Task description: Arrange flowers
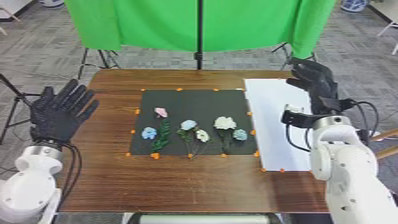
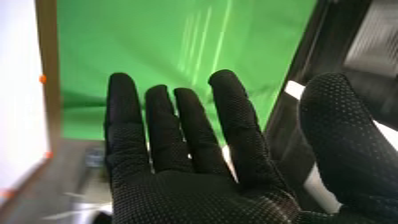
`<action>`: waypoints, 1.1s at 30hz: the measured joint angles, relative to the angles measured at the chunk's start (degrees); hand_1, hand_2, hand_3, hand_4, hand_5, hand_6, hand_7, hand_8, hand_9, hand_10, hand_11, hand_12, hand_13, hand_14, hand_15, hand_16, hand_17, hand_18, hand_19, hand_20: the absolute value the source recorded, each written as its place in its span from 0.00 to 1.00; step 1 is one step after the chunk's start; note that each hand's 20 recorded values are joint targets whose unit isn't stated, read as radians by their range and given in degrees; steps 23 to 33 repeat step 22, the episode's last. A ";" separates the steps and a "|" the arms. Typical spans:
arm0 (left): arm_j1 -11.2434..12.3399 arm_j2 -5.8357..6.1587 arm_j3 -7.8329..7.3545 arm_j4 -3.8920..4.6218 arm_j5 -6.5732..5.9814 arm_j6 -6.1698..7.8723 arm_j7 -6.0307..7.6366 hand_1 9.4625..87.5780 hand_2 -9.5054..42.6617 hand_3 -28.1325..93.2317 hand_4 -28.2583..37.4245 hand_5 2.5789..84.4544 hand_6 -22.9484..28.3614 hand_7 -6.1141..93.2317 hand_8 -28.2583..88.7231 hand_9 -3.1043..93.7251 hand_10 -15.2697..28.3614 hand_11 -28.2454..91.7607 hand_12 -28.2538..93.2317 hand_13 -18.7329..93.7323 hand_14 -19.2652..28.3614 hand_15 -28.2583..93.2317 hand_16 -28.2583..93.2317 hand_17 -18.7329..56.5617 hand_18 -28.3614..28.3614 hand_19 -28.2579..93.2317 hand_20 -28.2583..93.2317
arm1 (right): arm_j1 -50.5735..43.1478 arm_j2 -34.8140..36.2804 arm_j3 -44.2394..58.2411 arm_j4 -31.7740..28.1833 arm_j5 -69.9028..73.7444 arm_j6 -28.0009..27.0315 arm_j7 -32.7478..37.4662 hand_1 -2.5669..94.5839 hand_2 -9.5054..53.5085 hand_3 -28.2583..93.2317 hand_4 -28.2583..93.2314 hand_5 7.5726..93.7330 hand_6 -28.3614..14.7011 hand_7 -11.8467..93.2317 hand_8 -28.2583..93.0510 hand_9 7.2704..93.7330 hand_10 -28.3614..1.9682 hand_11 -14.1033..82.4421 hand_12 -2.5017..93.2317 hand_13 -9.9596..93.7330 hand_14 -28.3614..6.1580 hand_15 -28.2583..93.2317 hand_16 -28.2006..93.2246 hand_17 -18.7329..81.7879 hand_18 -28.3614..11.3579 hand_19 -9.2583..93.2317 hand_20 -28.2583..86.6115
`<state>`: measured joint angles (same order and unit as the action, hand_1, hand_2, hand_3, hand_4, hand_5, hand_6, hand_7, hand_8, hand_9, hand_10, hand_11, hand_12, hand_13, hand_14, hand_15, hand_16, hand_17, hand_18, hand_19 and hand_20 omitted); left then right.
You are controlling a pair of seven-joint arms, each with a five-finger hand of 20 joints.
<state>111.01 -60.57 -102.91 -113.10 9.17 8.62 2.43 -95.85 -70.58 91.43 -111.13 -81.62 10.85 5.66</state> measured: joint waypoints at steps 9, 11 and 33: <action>-1.74 1.20 -1.05 2.53 -1.08 -0.90 2.36 0.20 0.44 0.85 0.00 0.52 0.62 0.19 0.17 0.44 0.71 0.39 0.33 0.43 0.74 0.51 0.18 0.18 0.77 0.55 0.34 | -5.66 -2.21 2.96 -2.71 10.23 -3.76 -3.47 0.23 0.23 0.95 0.00 0.48 0.61 0.31 0.11 0.39 0.50 0.25 0.13 0.41 0.45 0.35 0.34 0.35 0.31 0.41 0.39; -1.77 1.35 -1.11 2.58 -1.46 -0.90 2.93 0.20 0.44 0.85 0.00 0.52 0.62 0.19 0.17 0.44 0.71 0.39 0.33 0.43 0.74 0.51 0.18 0.18 0.77 0.55 0.34 | -5.75 -2.32 2.69 -2.97 7.65 -3.55 -3.98 0.23 0.23 0.95 0.00 0.48 0.61 0.31 0.11 0.39 0.50 0.25 0.13 0.41 0.45 0.35 0.34 0.35 0.31 0.41 0.39; 0.63 -1.78 -4.26 -1.26 -0.58 -1.13 3.64 0.21 0.44 0.85 0.00 0.52 0.62 0.19 0.17 0.44 0.72 0.39 0.34 0.43 0.76 0.53 0.18 0.18 0.78 0.55 0.34 | -5.94 -3.65 4.95 -5.73 5.46 -5.54 -4.24 0.22 0.18 0.95 0.00 0.44 0.60 0.27 0.12 0.36 0.50 0.23 0.12 0.40 0.45 0.34 0.34 0.34 0.30 0.40 0.40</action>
